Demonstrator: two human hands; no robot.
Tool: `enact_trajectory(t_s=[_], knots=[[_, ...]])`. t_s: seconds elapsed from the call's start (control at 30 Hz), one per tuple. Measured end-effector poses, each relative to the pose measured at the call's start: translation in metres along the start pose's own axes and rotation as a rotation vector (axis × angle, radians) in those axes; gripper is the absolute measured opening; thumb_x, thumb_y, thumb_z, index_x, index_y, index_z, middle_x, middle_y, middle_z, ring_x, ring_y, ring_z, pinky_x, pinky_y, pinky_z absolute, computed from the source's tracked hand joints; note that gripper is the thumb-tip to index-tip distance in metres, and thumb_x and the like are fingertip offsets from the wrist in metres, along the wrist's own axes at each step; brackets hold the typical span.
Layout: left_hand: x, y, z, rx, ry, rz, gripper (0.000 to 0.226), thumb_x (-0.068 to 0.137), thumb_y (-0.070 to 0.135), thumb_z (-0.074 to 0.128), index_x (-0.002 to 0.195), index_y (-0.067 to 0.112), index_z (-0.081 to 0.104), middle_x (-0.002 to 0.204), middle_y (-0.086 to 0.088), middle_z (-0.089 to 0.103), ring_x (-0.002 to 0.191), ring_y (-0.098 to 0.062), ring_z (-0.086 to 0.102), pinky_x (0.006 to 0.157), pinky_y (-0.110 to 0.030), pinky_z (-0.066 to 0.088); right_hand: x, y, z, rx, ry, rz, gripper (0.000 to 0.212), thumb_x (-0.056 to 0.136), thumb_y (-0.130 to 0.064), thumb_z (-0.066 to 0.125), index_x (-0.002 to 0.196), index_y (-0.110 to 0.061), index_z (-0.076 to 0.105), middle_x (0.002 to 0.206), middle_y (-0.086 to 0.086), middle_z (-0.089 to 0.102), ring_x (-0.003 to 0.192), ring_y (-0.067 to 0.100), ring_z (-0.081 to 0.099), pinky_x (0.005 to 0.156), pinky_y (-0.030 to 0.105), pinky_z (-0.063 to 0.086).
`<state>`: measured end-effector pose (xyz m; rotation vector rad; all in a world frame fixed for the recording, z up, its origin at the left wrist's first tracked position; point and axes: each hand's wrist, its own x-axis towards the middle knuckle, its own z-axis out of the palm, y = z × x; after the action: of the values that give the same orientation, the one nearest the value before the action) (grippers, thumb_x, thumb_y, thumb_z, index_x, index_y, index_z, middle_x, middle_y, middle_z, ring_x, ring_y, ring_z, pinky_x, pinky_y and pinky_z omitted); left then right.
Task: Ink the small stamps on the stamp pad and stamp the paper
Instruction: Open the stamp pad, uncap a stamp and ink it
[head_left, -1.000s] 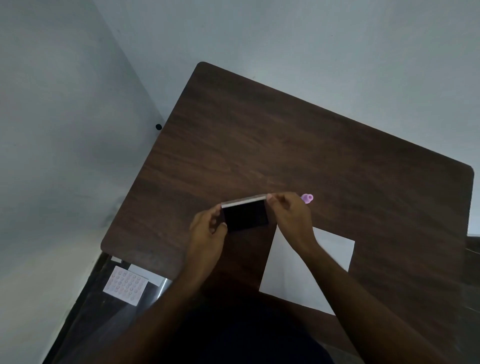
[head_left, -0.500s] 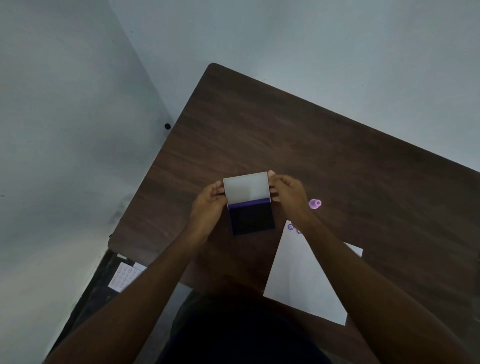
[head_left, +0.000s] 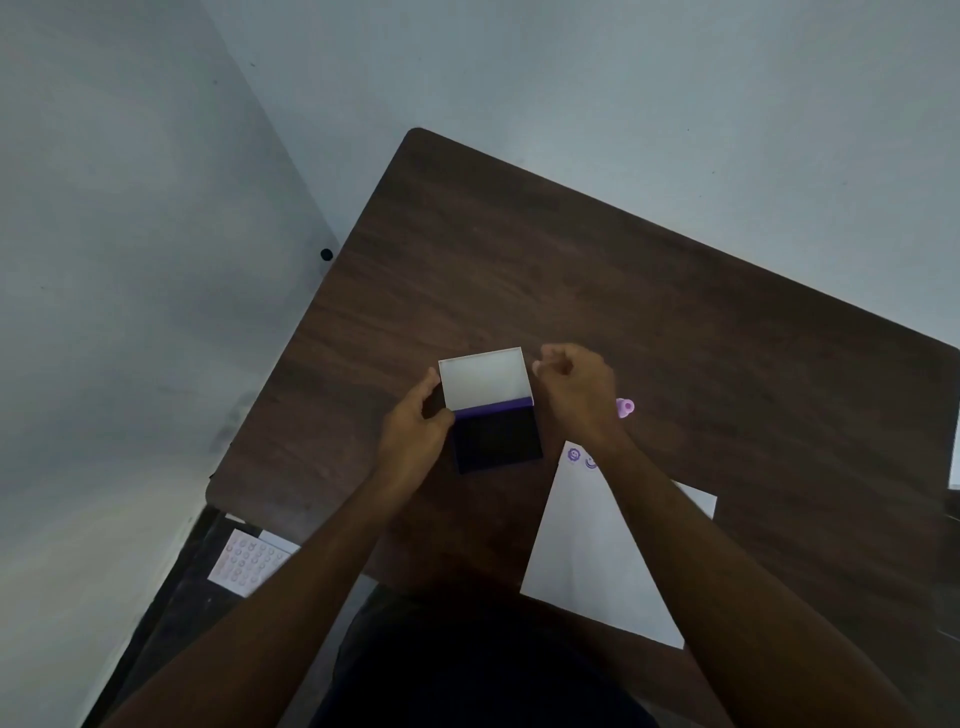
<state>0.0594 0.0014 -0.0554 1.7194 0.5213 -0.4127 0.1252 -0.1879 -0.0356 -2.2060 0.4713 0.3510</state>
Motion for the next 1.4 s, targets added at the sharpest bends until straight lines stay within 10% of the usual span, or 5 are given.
enact_trajectory(t_s=[0.23,0.83,1.4], knots=[[-0.006,-0.010,-0.004,0.060,0.077,0.071,0.055,0.089,0.010,0.056,0.135,0.038,0.043,0.138,0.015,0.051,0.126,-0.004,0.046,0.100,-0.042,0.047,0.007,0.006,-0.048,-0.583,-0.068,-0.236,0.018,0.088,-0.013,0.061,0.101,-0.003,0.068,0.107,0.014,0.067,0.100,0.025,0.054,0.090,0.033,0.038],[-0.021,-0.015,0.008,0.061,0.083,0.116,0.048,0.094,0.012,0.055,0.135,0.036,0.046,0.138,0.008,0.051,0.127,-0.010,0.047,0.078,-0.010,0.050,-0.017,0.045,-0.034,-0.658,-0.122,-0.105,0.031,0.082,-0.013,0.070,0.109,0.000,0.060,0.124,0.019,0.051,0.105,0.029,0.054,0.094,0.041,0.050],[-0.021,-0.027,0.006,0.097,0.045,0.088,0.049,0.094,0.012,0.051,0.136,0.037,0.045,0.140,0.010,0.050,0.128,-0.008,0.046,0.096,-0.032,0.049,-0.012,0.053,-0.033,-0.662,-0.161,-0.107,0.033,0.082,-0.015,0.071,0.110,-0.002,0.061,0.126,0.018,0.052,0.109,0.028,0.053,0.095,0.042,0.050]])
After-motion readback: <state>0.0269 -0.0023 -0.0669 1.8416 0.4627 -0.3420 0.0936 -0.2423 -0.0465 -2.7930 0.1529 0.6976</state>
